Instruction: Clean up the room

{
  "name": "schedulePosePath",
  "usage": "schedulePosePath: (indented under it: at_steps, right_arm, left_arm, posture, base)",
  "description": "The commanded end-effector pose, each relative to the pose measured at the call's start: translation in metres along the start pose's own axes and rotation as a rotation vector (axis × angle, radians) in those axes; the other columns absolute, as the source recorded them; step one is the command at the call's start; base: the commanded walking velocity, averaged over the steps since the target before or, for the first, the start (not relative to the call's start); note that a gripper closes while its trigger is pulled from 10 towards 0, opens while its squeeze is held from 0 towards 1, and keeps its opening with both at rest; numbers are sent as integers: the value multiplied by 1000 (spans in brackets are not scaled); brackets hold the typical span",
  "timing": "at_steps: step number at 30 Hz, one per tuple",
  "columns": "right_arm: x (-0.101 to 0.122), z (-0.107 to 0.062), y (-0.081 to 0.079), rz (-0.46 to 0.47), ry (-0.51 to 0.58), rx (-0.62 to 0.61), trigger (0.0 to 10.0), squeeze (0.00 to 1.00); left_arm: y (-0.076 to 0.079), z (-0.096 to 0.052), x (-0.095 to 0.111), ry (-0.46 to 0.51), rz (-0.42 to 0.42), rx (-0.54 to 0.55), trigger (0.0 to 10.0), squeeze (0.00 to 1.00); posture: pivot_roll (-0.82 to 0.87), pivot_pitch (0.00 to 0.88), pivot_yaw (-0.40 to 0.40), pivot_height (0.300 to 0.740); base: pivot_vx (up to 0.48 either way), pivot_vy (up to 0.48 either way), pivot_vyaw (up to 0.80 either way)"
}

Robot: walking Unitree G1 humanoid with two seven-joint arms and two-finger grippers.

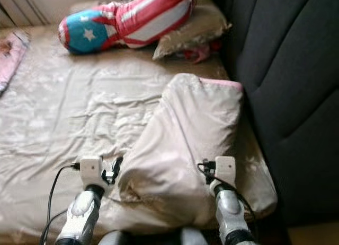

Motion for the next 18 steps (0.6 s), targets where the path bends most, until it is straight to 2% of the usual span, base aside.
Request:
schedulePosePath:
  at_steps: [1, 3, 4, 5, 6, 7, 8, 15, 18]
  right_arm:
    - [-17, -5, 8, 11, -63, -36, 10000, 0]
    - [-24, -7, 14, 46, -99, -63, 10000, 0]
    - [-26, -8, 14, 60, -108, -61, 10000, 114]
    - [-27, -8, 14, 69, -114, -59, 10000, 114]
    - [-30, -9, 15, 72, -127, -64, 10000, 906]
    - [-32, -10, 16, 74, -136, -69, 10000, 906]
    - [-34, -11, 17, 96, -144, -81, 10000, 1000]
    - [-35, -11, 18, 121, -150, -99, 10000, 1000]
    - [-39, -11, 19, 161, -171, -115, 10000, 1000]
  left_arm:
    - [-3, -7, -12, -42, -8, 14, 10000, 0]
    - [-3, -7, -12, -42, -8, 14, 10000, 0]
    - [-3, -7, -12, -41, -8, 13, 10000, 0]
    - [-3, -7, -12, -41, -8, 13, 10000, 0]
    - [-3, -7, -12, -41, -8, 12, 10000, 0]
    - [-3, -7, -12, -42, -7, 12, 10000, 0]
    - [-3, -7, -12, -42, -6, 10, 10000, 0]
    - [-5, -8, -12, -43, -1, 9, 10000, 0]
    - [-5, -8, -12, -43, 2, 6, 10000, 0]
  posture:
    - [-89, 211, 13, 666]
    - [-90, 213, 14, 666]
    - [-89, 213, 14, 666]
    - [-89, 213, 14, 666]
    - [-87, 213, 15, 666]
    - [-87, 213, 15, 666]
    - [-86, 214, 16, 666]
    - [-84, 220, 23, 666]
    - [-80, 221, 26, 666]
  base:
    - [0, 0, 0]
    - [0, 0, 0]
    - [0, 0, 0]
    - [0, 0, 0]
    - [0, 0, 0]
    - [0, 0, 0]
    - [0, 0, 0]
    - [0, 0, 0]
    - [0, 0, 0]
Point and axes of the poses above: a point about 5 cm out from each wrist's last joint towards the gripper, its own z axis pointing out of the wrist towards the gripper, its own x axis along the axis of the wrist's last joint, y = z × x, the point moved 6 cm from there along z, pointing out of the wrist towards the gripper, and after that the axes turned 5 degrees about z, right-handed, at the moved point
